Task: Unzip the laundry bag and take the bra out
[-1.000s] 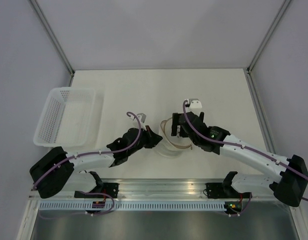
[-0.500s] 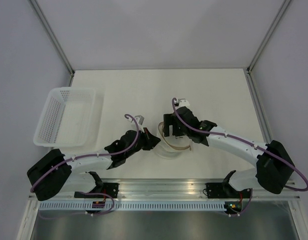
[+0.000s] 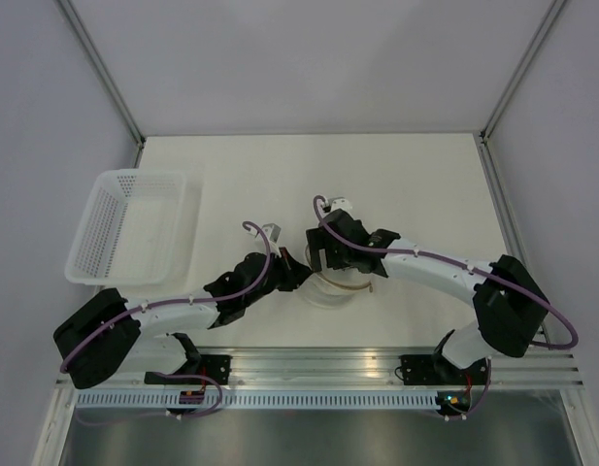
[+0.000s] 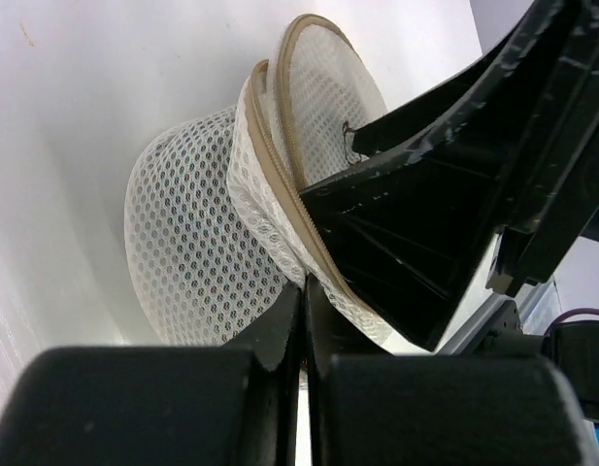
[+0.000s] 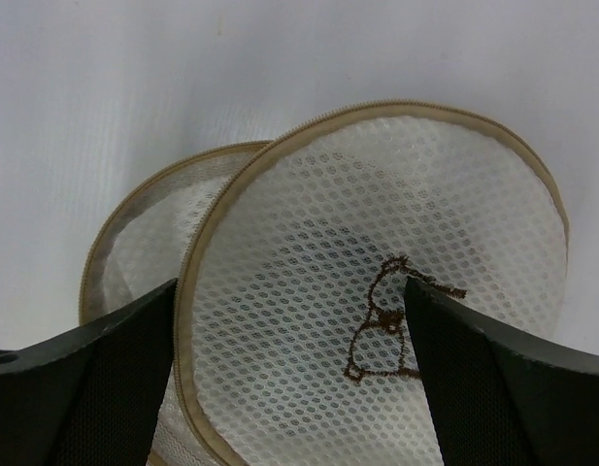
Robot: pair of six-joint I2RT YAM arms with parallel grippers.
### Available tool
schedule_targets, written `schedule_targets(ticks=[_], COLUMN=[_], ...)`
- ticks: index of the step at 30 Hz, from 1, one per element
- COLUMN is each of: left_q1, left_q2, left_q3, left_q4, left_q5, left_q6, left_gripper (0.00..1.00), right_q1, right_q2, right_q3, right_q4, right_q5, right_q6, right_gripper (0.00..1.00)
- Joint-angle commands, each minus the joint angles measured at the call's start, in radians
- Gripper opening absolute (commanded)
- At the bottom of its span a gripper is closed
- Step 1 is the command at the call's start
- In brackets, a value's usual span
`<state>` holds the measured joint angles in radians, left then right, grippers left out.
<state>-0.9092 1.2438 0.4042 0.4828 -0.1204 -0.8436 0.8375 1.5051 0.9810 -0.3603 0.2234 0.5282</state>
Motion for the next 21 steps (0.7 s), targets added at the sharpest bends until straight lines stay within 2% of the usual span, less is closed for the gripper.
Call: schedule_targets(ticks=[1, 5, 12, 15, 21], left_q1=[0.001, 0.001, 0.001, 0.0, 0.0], left_q2=[-0.015, -0.036, -0.075, -0.093, -0.11], left_q3=[0.004, -0.007, -0.041, -0.06, -0.071], left_q4=[0.043, 0.02, -0.019, -0.023, -0.049], left_q5=[-0.002, -0.019, -0.054, -0.058, -0.061], left_q6=[0.005, 0.008, 0.014, 0.002, -0.017], left_gripper=[0.02, 0.02, 0.02, 0.02, 0.02], right_q1=[0.028, 0.031, 0.02, 0.012, 0.046], right_q2=[0.015, -0.057, -0.177, -0.204, -0.33], right_q3=[0.076, 0.087, 0.111, 0.104, 0.09], right_q4=[-0.158, -0.33, -0.737, -0.804, -0.74], right_q5=[0.177, 0.477, 0.758, 0.76, 0.668], right_q6=[0.047, 0.157, 0.366, 0.421, 0.359], right_gripper=[0.98, 0.98, 0.98, 0.98, 0.96])
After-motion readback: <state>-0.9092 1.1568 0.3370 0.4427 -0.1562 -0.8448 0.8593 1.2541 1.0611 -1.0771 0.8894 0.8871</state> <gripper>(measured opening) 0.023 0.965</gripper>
